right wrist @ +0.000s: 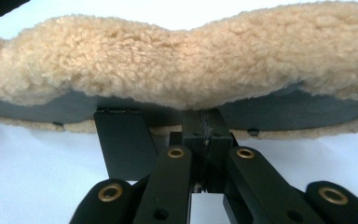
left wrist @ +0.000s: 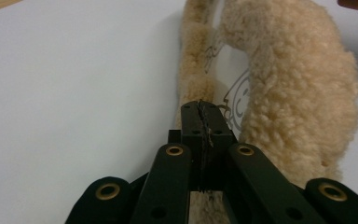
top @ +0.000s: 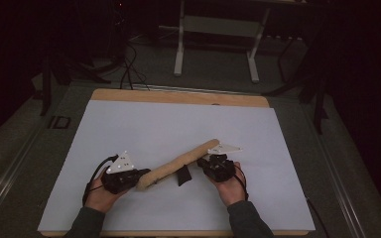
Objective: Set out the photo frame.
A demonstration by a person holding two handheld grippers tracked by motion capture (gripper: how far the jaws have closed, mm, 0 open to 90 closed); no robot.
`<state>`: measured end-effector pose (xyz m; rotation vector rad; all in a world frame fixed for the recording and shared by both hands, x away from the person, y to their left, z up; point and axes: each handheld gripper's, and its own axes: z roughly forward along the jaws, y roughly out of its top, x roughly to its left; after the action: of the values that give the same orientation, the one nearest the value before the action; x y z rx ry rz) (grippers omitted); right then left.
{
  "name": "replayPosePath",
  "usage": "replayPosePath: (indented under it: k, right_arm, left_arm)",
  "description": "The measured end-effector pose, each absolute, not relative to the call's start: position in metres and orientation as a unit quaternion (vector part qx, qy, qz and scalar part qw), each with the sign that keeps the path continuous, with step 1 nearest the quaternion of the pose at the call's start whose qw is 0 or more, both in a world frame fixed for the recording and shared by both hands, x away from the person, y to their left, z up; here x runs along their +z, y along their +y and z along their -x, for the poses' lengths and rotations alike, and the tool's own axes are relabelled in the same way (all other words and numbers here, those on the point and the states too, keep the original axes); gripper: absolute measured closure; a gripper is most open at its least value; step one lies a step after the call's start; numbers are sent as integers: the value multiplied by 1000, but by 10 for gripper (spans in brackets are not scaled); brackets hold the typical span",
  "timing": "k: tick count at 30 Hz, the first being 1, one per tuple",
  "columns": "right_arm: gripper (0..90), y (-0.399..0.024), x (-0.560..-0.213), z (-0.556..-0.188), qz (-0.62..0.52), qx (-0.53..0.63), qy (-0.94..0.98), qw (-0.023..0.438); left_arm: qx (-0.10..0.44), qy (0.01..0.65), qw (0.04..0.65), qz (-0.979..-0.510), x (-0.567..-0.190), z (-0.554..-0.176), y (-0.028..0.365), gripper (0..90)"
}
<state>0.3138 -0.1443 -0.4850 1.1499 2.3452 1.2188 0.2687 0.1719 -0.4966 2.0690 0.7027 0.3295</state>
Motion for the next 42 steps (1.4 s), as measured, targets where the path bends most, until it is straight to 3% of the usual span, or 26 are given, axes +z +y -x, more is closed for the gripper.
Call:
replayPosePath:
  k: [42]
  right_arm:
    - [900, -121, -481, -332, -390, 404, 818, 126]
  left_arm:
    - [99, 226, 458, -854, -497, -254, 129, 900]
